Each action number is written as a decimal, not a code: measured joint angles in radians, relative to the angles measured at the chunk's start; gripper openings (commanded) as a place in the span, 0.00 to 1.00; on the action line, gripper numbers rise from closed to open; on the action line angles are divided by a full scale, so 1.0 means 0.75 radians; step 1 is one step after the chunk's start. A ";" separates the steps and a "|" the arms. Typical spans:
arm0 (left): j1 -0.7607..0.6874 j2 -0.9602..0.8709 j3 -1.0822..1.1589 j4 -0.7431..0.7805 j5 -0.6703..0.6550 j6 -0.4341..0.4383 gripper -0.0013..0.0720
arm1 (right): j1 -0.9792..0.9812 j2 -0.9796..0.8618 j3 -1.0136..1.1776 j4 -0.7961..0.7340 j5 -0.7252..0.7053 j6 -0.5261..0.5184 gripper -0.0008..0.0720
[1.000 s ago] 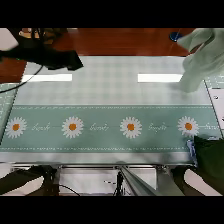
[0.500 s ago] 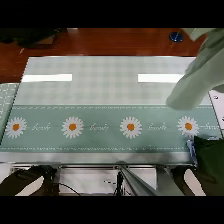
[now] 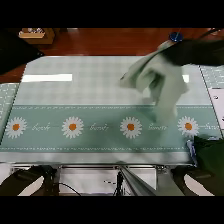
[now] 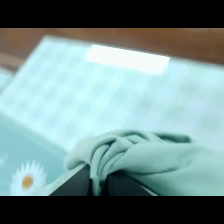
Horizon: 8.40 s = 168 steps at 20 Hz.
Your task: Fold the shirts.
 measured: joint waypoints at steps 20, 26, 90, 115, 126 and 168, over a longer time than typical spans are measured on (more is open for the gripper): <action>0.000 0.017 -0.704 0.151 -0.045 0.079 0.90 | -0.146 -0.159 0.078 -0.502 -0.030 0.133 0.77; 0.001 0.103 -1.280 -0.026 0.252 0.161 0.90 | -0.433 -0.139 -0.048 -0.590 0.019 0.147 0.76; 0.068 0.281 -1.492 -0.606 1.100 0.391 0.05 | -0.148 -0.424 -0.154 0.507 -0.183 -0.036 0.05; 0.126 0.515 -0.291 -0.061 0.163 0.073 0.05 | -0.250 0.522 0.378 -0.764 0.481 0.451 0.05; 0.126 0.548 -0.143 0.017 -0.006 0.030 0.05 | -0.250 0.526 0.662 -0.941 0.609 0.421 0.05; 0.154 -0.138 -1.545 0.080 1.323 0.162 0.42 | -0.231 -0.477 -0.192 -0.599 -0.315 0.339 0.70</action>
